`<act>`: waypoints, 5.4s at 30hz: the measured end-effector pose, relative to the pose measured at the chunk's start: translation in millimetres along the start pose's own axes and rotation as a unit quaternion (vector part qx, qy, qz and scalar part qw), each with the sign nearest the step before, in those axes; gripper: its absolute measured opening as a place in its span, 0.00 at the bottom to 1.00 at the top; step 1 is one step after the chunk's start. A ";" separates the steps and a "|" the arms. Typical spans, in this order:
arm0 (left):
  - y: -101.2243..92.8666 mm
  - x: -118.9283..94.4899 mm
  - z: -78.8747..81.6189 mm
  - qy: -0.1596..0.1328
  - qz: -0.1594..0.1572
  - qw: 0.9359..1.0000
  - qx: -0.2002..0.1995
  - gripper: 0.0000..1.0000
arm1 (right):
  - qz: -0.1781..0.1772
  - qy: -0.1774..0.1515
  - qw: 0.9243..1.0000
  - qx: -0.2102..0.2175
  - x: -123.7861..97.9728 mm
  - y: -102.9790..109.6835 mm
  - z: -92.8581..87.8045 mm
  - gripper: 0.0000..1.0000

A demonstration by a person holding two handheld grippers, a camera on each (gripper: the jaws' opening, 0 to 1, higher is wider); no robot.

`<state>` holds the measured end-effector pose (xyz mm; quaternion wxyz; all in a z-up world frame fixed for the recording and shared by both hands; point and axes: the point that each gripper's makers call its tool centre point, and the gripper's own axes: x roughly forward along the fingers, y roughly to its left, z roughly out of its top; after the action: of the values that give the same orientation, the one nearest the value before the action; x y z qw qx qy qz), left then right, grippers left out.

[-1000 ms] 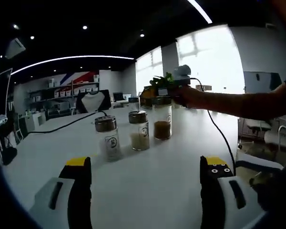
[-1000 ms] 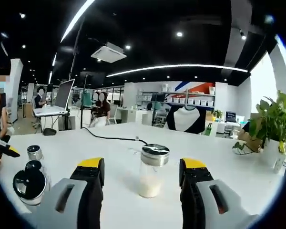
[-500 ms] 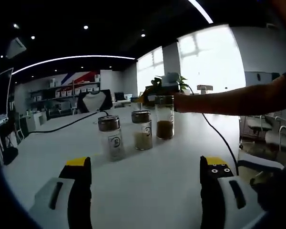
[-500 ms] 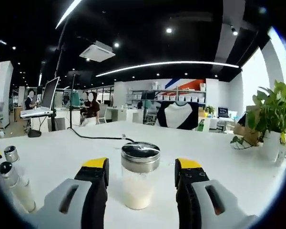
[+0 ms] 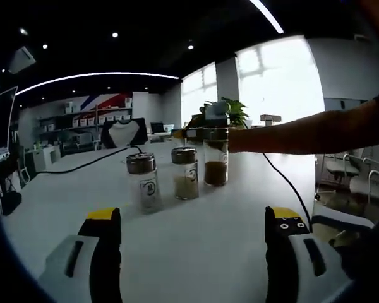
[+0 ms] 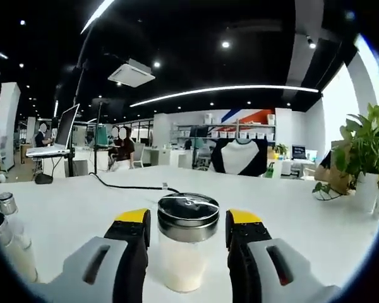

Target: Rotate the seasoning bottle until the label or dispensing opening points toward the visible target arrow and the bottle remains upright within the marked orientation range

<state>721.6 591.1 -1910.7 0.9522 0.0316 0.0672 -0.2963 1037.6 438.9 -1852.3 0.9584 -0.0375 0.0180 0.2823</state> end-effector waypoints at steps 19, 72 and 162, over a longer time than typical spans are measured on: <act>4.5 -3.4 4.5 -0.006 0.006 1.000 0.002 1.00 | 0.021 -0.012 0.999 -0.025 -0.1 6.6 7.9 0.38; -11.8 0.6 9.7 -0.022 -0.012 1.000 -0.005 1.00 | -0.027 -0.085 0.995 -0.039 -204.3 47.3 30.0 0.37; -66.9 18.6 13.5 -0.032 -0.108 0.992 0.061 0.43 | 0.288 -0.113 0.950 0.052 -237.6 291.1 40.1 0.38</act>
<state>700.2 524.3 -1901.5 0.9126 0.0727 0.0210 -0.4017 680.6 557.8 -1817.1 0.8328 0.0515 -0.0657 0.5472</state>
